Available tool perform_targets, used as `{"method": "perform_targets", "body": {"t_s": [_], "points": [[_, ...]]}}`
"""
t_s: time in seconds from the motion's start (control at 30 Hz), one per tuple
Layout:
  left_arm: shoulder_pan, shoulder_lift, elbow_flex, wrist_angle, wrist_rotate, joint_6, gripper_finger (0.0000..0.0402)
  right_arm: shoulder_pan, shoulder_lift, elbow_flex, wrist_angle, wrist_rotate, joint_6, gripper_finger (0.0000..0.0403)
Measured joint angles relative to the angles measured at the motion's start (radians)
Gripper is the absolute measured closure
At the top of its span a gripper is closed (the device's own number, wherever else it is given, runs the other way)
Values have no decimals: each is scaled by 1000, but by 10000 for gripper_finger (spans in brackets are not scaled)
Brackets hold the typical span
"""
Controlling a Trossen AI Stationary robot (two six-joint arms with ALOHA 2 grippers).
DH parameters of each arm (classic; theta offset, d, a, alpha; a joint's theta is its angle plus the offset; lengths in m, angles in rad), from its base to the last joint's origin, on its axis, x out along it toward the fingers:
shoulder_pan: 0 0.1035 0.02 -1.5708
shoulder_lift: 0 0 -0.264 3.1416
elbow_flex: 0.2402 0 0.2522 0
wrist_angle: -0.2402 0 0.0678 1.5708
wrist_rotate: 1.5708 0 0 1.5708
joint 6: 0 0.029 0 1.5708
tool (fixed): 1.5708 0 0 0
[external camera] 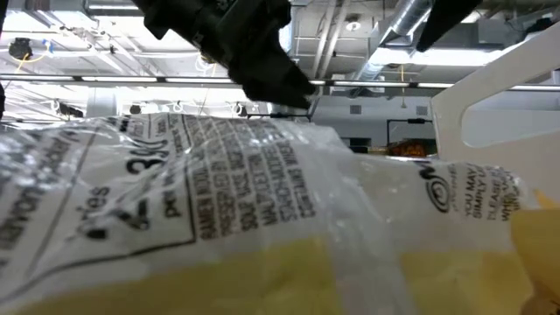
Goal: Pick & Place Food Item
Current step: Put the left black spoon in the white bin
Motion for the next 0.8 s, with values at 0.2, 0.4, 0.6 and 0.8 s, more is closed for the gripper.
{"method": "perform_targets", "body": {"t_s": [0.2,0.4,0.6,0.8], "points": [[0,0,0,-43,3,0,124,62,93,0,-29,0,102,402],[-3,0,0,-35,4,-55,124,104,161,0,-25,0,117,402],[-4,0,0,-277,66,-97,124,127,171,0,-19,9,178,402],[-4,0,0,-399,66,-158,124,143,170,0,-13,82,199,402]]}}
